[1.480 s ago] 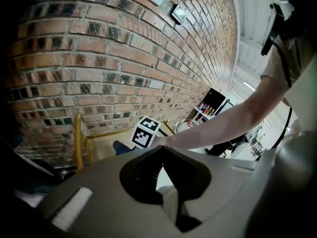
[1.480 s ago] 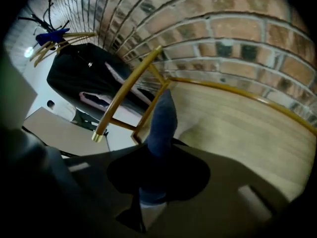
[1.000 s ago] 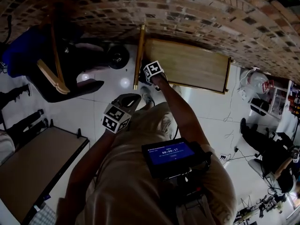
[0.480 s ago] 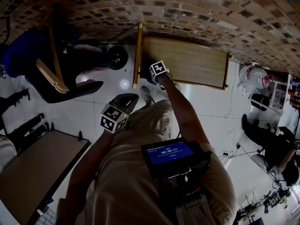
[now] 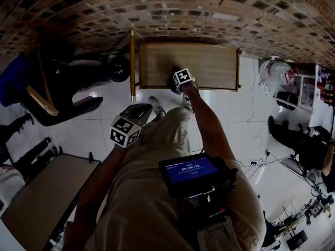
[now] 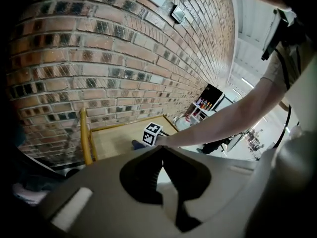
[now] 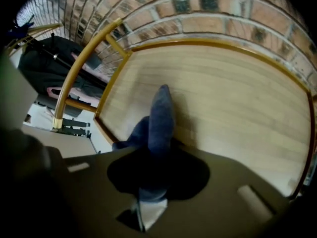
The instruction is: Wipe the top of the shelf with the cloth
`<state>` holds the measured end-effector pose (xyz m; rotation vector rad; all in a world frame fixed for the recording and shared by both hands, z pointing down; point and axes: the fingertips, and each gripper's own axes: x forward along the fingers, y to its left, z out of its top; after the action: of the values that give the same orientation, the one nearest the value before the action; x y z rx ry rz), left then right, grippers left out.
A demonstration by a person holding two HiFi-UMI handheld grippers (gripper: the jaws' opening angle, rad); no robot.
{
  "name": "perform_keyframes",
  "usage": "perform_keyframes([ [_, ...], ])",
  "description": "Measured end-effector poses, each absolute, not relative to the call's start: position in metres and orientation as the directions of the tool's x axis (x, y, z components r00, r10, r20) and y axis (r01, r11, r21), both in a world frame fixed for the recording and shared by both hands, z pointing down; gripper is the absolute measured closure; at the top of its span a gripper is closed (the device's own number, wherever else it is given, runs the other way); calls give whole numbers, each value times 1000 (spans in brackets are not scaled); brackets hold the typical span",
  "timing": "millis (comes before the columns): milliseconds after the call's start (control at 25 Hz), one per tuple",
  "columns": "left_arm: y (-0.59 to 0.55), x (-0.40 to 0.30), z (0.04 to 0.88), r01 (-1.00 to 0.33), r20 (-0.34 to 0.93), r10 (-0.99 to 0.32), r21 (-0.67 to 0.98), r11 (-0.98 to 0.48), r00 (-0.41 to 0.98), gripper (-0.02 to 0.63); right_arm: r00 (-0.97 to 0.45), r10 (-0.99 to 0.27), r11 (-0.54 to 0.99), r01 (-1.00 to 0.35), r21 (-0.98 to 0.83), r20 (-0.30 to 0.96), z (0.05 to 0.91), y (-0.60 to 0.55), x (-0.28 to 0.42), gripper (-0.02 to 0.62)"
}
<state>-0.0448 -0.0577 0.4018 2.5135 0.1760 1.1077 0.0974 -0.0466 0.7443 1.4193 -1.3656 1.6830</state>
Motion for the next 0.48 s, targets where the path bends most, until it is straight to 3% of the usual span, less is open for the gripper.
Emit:
perform_keyframes([
  [480, -2, 45, 401, 18, 687, 325, 413, -911, 650, 603, -246, -172, -447, -843, -299, 954, 750, 69, 199, 511],
])
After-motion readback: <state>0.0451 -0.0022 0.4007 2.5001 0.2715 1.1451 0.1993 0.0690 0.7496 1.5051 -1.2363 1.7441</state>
